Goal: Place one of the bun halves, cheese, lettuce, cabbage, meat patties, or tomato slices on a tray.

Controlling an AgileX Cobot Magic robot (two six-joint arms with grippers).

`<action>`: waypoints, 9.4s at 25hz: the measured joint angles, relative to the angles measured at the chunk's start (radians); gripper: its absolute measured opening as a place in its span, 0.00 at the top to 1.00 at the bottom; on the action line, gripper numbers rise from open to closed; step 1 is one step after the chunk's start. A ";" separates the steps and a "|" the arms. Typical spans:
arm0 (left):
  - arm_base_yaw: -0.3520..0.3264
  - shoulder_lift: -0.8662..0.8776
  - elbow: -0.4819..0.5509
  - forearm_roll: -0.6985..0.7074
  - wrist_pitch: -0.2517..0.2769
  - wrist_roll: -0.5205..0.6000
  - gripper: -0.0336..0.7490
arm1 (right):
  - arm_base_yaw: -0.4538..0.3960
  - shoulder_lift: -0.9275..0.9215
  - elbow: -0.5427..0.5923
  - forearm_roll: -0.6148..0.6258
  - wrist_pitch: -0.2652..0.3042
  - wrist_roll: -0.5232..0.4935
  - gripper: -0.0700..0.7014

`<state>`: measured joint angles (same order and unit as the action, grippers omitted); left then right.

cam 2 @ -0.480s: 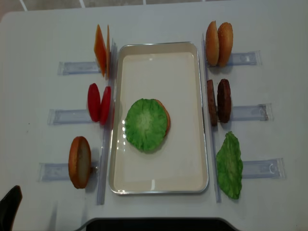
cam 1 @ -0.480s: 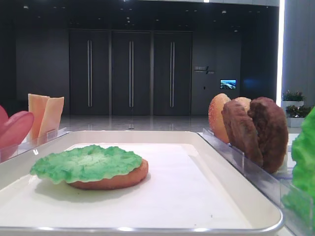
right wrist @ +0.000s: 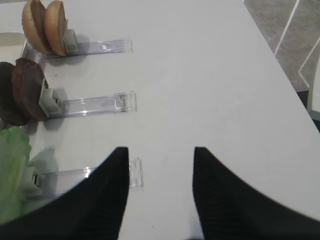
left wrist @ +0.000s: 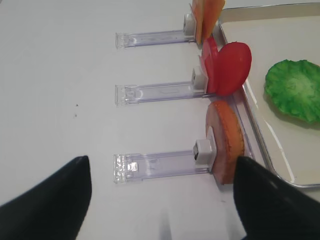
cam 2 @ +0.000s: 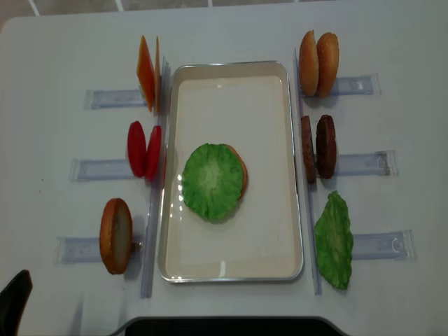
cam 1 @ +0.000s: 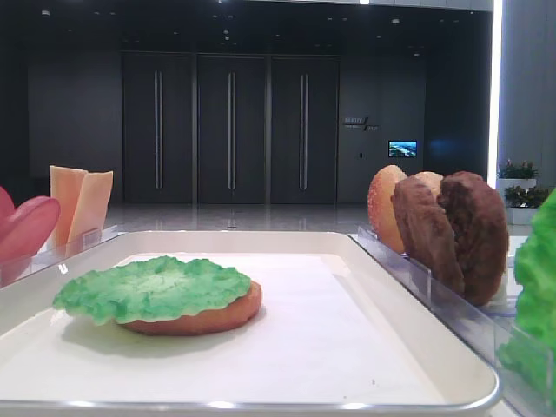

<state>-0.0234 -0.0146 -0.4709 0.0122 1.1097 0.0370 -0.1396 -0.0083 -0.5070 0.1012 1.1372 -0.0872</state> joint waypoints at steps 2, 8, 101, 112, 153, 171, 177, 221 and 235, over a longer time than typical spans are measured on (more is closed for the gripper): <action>0.000 0.000 0.000 0.000 0.000 0.000 0.07 | 0.000 0.000 0.000 0.000 0.000 0.000 0.53; 0.000 0.000 0.000 -0.001 0.000 0.000 0.07 | 0.000 0.000 0.000 0.000 0.000 0.000 0.53; -0.417 1.957 -0.944 0.118 0.053 -0.510 0.80 | 0.000 0.000 0.000 0.000 0.000 0.000 0.53; -0.417 1.802 -0.985 0.074 0.059 -0.449 0.88 | 0.000 0.000 0.000 0.000 0.000 0.000 0.53; -0.242 1.802 -0.536 -1.012 -0.176 0.729 0.88 | 0.000 0.000 0.000 0.000 0.000 0.000 0.53; -0.242 1.806 -0.536 -0.983 -0.238 0.729 0.88 | 0.000 0.000 0.000 0.000 0.000 0.000 0.53; -0.242 1.806 -0.536 -0.990 -0.238 0.729 0.88 | 0.000 0.000 0.000 0.000 0.000 0.000 0.53; -0.088 1.854 -1.174 0.018 0.107 -0.128 0.44 | 0.000 0.000 0.000 0.000 -0.001 0.000 0.53; 0.157 1.659 -0.887 0.084 0.107 -0.084 0.49 | 0.000 0.000 0.000 0.000 -0.001 0.000 0.53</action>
<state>0.1331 1.6442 -1.3576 0.0957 1.2165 -0.0473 -0.1396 -0.0083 -0.5070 0.1012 1.1363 -0.0872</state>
